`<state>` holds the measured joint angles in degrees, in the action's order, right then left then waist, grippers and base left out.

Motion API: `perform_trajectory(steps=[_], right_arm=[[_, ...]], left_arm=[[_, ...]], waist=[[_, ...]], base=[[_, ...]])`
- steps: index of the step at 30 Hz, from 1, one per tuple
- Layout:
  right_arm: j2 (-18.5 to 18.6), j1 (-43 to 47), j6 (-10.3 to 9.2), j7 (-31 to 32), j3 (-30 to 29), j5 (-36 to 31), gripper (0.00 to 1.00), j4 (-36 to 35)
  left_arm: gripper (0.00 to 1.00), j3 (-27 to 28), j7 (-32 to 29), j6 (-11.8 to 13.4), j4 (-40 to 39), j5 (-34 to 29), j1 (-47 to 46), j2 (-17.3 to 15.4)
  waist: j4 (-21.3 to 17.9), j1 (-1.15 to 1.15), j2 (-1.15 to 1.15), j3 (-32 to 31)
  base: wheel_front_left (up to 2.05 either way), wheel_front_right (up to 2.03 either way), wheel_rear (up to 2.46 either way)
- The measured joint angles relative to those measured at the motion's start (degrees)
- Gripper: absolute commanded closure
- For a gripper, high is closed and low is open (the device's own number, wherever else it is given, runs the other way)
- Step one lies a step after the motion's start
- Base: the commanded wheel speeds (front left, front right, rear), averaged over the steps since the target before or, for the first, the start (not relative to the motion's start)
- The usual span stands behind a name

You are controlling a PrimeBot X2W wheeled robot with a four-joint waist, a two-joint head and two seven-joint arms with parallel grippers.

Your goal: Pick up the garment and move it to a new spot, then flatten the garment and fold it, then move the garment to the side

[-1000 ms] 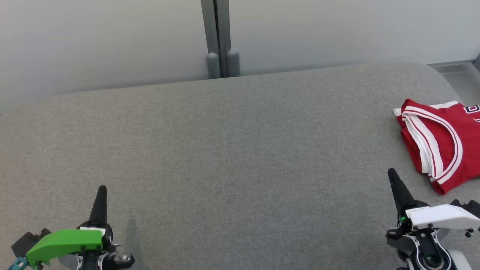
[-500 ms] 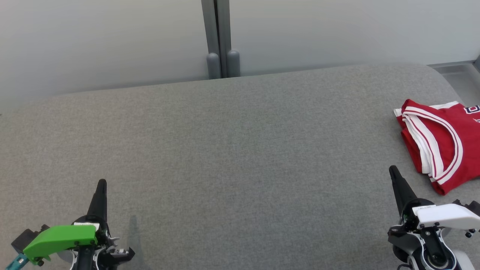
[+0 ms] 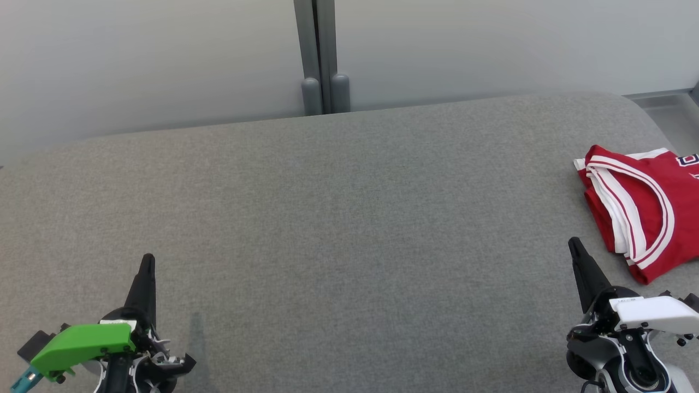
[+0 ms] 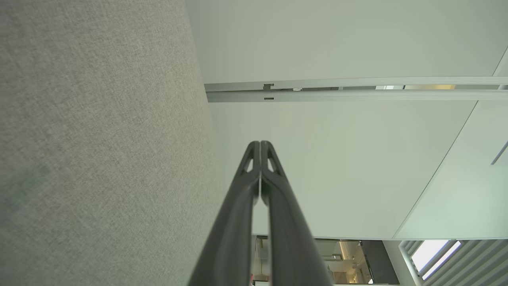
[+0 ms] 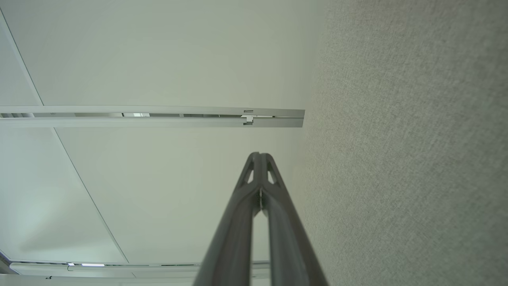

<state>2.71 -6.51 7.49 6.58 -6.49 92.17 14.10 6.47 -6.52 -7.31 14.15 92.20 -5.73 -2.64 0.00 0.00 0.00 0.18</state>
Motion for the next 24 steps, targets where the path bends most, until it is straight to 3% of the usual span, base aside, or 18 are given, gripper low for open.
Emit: perform_trajectory(steps=[24], right_arm=[[0.0,0.01,0.0,0.02,-0.02,0.16,1.0,-0.07]], left_arm=[[1.0,0.02,-0.03,-0.05,-0.09,0.11,-0.24,-0.01]], waist=[[0.0,0.0,0.0,0.0]], base=[[0.0,0.0,0.0]])
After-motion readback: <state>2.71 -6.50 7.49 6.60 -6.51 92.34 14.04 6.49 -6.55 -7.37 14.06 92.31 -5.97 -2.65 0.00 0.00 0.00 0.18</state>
